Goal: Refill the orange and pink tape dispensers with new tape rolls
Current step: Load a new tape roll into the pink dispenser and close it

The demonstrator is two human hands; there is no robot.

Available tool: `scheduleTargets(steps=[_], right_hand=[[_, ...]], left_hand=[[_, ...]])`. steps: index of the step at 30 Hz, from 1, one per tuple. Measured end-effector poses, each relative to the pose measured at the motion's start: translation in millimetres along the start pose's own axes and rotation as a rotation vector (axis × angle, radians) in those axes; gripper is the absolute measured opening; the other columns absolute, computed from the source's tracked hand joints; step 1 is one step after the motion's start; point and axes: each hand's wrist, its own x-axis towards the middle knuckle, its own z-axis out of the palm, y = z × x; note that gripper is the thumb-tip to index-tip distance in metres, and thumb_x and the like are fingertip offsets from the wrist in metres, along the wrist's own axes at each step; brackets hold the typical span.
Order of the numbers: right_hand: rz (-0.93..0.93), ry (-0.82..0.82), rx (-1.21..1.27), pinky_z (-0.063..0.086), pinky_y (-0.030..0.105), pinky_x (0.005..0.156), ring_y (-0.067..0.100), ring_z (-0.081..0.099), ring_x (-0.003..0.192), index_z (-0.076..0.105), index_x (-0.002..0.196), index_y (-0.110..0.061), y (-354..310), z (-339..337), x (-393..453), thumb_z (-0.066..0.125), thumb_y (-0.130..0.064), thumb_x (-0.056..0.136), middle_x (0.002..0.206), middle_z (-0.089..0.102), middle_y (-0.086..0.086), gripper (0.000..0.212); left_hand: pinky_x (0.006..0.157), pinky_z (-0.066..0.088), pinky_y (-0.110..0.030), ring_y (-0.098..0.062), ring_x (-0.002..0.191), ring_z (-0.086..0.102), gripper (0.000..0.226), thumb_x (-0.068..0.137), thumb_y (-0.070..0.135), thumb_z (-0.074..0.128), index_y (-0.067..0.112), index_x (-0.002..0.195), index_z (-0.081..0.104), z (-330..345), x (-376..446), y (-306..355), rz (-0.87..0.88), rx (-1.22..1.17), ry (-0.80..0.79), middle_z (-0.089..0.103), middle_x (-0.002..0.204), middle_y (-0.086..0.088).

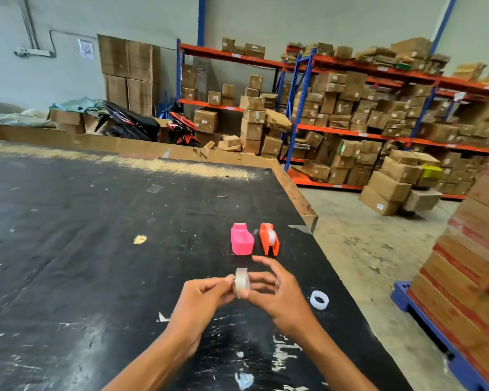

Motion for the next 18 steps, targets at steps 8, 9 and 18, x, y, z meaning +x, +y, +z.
scheduleTargets(steps=[8,9,18], right_hand=[[-0.14,0.092,-0.133,0.052,0.009,0.078,0.004,0.066,0.103,0.072,0.106,-0.006,9,-2,4,0.074,-0.004,0.077,0.111,0.072,0.004,0.029],[-0.15,0.085,-0.141,0.051,0.008,0.08,0.003,0.066,0.104,0.072,0.107,-0.006,9,-2,6,0.073,-0.004,0.078,0.111,0.072,0.003,0.029],[-0.217,0.146,-0.461,0.05,0.029,0.073,0.012,0.058,0.081,0.074,0.083,-0.014,11,2,61,0.066,-0.022,0.083,0.089,0.062,0.004,0.011]], left_hand=[[0.08,0.054,-0.02,-0.014,0.09,0.074,0.014,0.085,0.019,0.066,0.018,0.087,0.08,17,6,5,0.096,0.155,-0.061,0.08,0.085,-0.002],[0.079,0.054,-0.02,-0.014,0.089,0.075,0.014,0.085,0.019,0.066,0.018,0.087,0.08,18,9,5,0.098,0.162,-0.058,0.08,0.084,-0.003],[0.091,0.056,-0.042,-0.017,0.083,0.075,0.013,0.083,0.021,0.068,0.016,0.081,0.08,26,63,7,0.13,0.235,0.093,0.08,0.078,-0.004]])
